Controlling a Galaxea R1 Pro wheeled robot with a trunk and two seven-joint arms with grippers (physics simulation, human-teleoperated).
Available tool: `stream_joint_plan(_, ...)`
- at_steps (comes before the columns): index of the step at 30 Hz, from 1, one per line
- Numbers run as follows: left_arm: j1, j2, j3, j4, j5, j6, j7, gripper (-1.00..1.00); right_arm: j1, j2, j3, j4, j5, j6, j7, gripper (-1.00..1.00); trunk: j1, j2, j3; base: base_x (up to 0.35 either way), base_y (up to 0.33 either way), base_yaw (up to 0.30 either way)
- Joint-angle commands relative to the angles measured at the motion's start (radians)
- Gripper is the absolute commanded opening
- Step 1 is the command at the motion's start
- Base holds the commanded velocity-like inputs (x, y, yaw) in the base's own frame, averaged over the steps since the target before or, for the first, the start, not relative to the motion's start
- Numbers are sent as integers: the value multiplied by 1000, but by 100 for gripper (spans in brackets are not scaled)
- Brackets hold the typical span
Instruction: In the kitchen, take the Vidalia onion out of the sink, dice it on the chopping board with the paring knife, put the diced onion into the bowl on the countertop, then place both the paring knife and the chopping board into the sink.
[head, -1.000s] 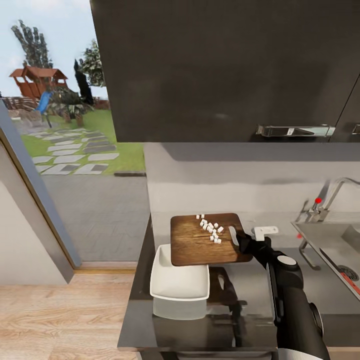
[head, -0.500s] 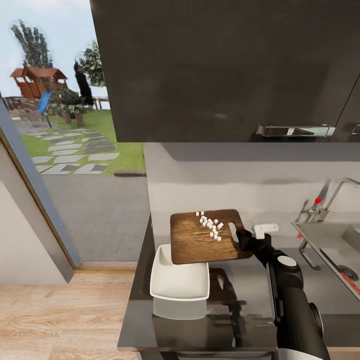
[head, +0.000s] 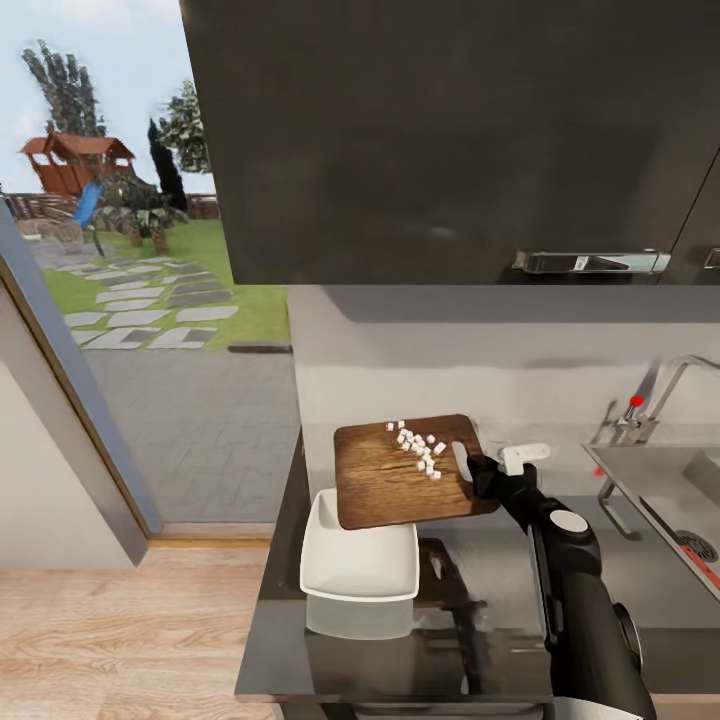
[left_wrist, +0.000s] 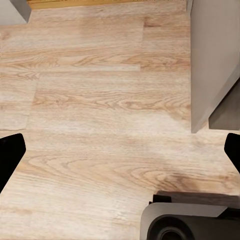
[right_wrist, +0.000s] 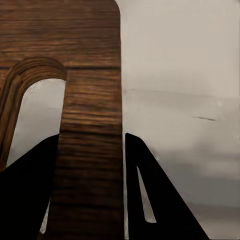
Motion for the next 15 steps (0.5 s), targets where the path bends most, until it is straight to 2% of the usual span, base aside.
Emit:
stream_joint_plan(1,0,1,-8,-1,1,-1,9,100,-1,1,16,-2,15,1,9,-100,1,-2,-2,0,0,0)
stream_joint_plan(3,-1,1,-8,-1,1,-1,9,100,-1,1,46,-2,16,0,7,-100,1,-2,-2,0,0,0)
stream_joint_plan(5,-1,2,-8,-1,1,-1,9,100,-1,1,57,-2,16,-4,7,-100,1,-2,-2,0,0,0)
stream_joint_plan(15,-1,7,-8,0,1,-1,9,100,-1,1,62,-2,16,-20,7,-100,1,-2,-2,0,0,0)
